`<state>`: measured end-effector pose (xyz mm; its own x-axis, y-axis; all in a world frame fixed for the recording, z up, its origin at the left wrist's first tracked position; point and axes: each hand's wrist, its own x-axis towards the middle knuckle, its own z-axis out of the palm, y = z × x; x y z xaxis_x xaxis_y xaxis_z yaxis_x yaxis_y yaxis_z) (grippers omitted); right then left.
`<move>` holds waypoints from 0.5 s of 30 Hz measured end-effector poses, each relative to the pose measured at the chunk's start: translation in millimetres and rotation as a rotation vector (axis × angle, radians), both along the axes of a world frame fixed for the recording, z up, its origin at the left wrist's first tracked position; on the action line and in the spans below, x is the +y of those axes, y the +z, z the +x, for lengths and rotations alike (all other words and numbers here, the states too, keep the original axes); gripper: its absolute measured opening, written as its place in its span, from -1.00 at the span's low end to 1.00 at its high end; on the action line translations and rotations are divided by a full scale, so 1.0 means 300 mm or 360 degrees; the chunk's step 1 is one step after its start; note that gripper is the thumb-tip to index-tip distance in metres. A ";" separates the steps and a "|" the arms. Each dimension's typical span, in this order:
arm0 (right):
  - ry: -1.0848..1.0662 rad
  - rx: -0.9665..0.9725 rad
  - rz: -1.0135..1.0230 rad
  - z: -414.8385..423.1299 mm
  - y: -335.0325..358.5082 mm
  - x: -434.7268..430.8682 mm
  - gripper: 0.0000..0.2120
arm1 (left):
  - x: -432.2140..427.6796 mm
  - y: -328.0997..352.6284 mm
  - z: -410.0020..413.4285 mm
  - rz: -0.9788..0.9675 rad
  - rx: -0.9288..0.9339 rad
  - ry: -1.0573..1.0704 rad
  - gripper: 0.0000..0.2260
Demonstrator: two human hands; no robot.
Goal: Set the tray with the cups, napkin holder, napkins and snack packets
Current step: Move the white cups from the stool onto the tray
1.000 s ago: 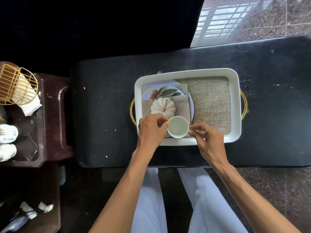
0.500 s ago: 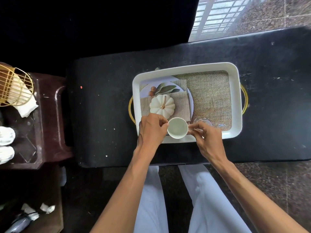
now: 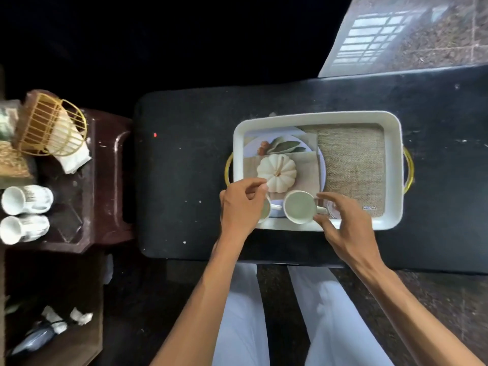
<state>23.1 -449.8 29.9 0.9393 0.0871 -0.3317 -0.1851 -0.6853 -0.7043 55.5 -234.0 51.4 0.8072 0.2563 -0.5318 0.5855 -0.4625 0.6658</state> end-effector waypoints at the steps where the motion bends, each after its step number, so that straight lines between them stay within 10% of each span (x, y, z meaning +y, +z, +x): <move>1: 0.0021 -0.0034 -0.0013 0.006 0.020 0.013 -0.61 | 0.030 0.007 -0.007 -0.0106 -0.0012 0.0121 -0.87; 15: 0.0668 -0.0154 -0.0107 0.092 0.054 0.580 -0.54 | 0.626 0.078 -0.213 -0.0210 -0.0257 0.1190 -0.79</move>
